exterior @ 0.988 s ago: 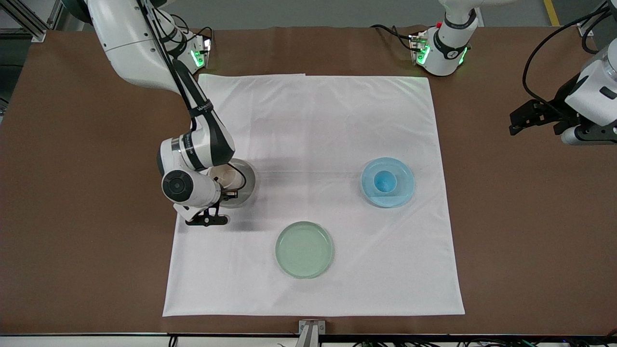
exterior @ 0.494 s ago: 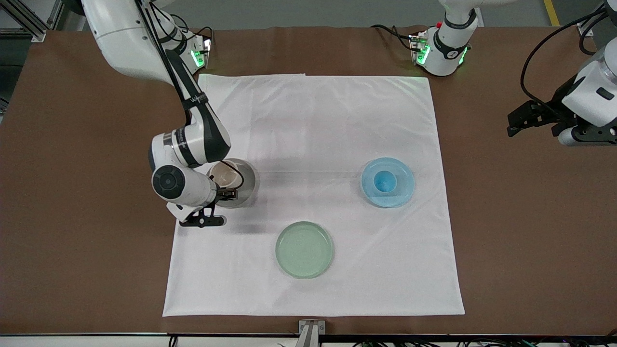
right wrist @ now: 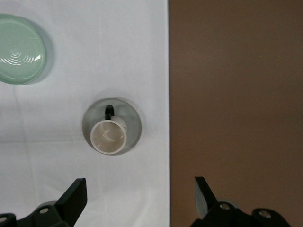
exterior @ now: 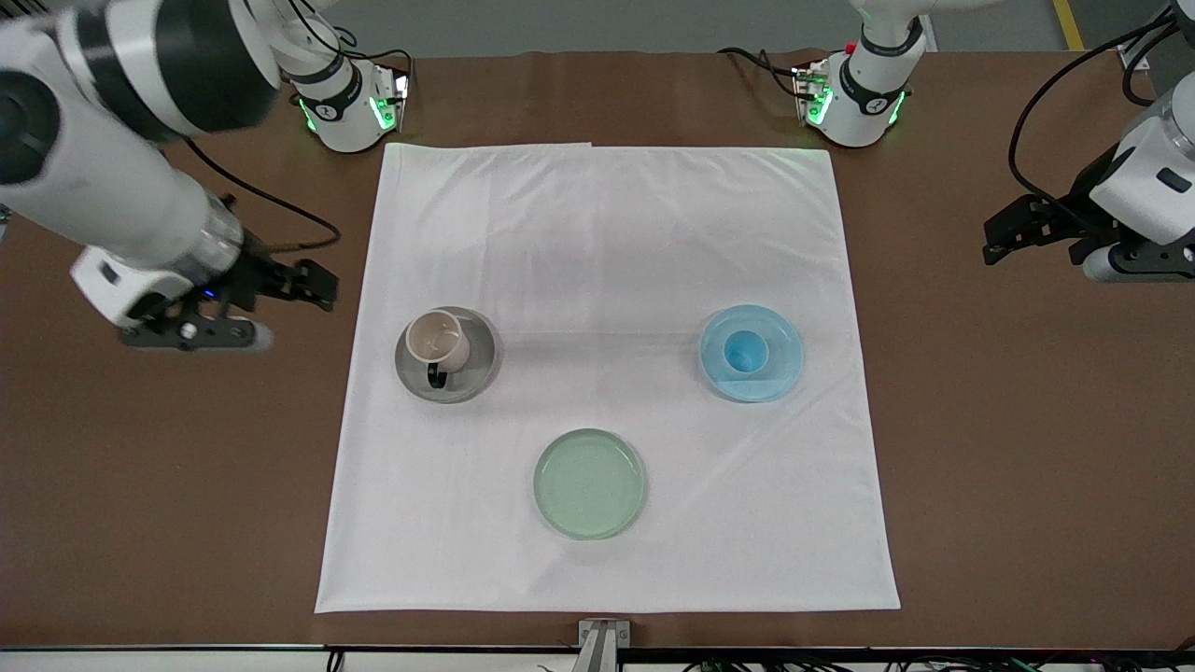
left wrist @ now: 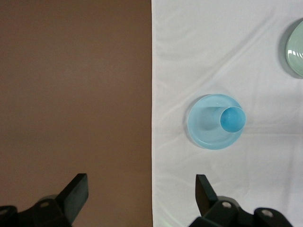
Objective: Place blue cup in blue plate and white mug in gray plate
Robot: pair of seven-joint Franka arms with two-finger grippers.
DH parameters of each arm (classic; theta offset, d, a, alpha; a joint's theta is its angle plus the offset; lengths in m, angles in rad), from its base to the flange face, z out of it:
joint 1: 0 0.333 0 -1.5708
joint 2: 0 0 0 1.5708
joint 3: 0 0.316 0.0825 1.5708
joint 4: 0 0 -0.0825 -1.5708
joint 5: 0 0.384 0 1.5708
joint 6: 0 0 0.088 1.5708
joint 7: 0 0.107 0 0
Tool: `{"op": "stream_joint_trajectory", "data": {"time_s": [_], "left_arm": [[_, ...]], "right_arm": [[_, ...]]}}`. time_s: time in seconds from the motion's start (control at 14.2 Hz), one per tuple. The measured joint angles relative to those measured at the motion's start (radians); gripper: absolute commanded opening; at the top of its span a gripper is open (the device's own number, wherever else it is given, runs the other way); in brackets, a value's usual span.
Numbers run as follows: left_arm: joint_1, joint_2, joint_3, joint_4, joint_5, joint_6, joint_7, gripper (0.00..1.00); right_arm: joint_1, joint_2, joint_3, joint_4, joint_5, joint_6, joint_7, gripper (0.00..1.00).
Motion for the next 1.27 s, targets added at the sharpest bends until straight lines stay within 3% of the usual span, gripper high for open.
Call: {"op": "stream_joint_trajectory", "data": {"time_s": [0.21, 0.64, 1.27], "left_arm": [[0.0, 0.0, 0.0, 0.0, 0.0, 0.0, 0.0, 1.0], [0.0, 0.0, 0.001, 0.0, 0.0, 0.001, 0.0, 1.0], [0.003, 0.0, 0.001, 0.0, 0.0, 0.002, 0.0, 1.0]], "right_arm": [[-0.073, -0.018, -0.048, -0.016, -0.013, -0.04, -0.13, 1.0], [-0.228, -0.08, -0.057, -0.145, -0.013, 0.0, -0.273, 1.0], [-0.239, -0.136, -0.052, -0.175, -0.013, 0.017, -0.287, 1.0]]}}
